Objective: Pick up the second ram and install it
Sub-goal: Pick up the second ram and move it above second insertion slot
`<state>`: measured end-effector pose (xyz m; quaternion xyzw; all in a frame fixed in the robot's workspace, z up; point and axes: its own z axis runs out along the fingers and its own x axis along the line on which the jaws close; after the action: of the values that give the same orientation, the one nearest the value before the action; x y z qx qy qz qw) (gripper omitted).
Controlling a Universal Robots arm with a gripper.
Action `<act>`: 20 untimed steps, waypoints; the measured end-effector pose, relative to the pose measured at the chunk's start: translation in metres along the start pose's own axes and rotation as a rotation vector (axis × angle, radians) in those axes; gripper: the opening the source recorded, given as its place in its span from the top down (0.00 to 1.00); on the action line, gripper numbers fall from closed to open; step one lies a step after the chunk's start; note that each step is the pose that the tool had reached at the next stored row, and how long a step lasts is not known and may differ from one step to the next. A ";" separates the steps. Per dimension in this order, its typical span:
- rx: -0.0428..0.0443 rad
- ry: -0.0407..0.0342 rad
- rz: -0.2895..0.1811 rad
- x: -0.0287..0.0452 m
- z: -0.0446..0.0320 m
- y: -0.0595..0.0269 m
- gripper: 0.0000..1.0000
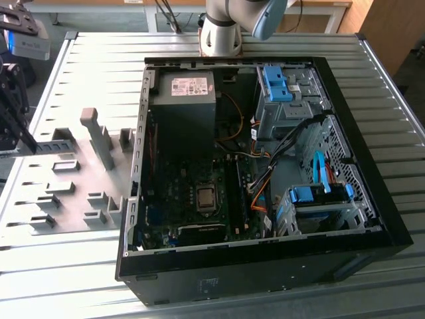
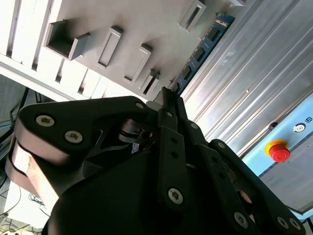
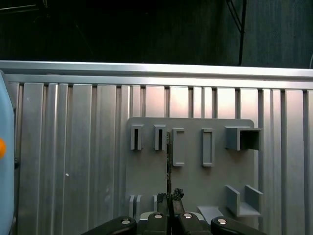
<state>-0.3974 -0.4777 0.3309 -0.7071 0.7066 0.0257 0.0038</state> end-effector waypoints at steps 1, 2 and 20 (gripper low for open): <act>-0.0001 0.0001 0.000 0.0000 -0.0012 0.0000 0.86; 0.0000 0.0000 0.000 -0.0001 -0.0024 0.0001 0.86; 0.0000 0.0000 0.000 -0.0008 -0.0201 0.0006 0.86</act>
<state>-0.3974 -0.4777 0.3510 -0.7071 0.7066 0.0257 0.0038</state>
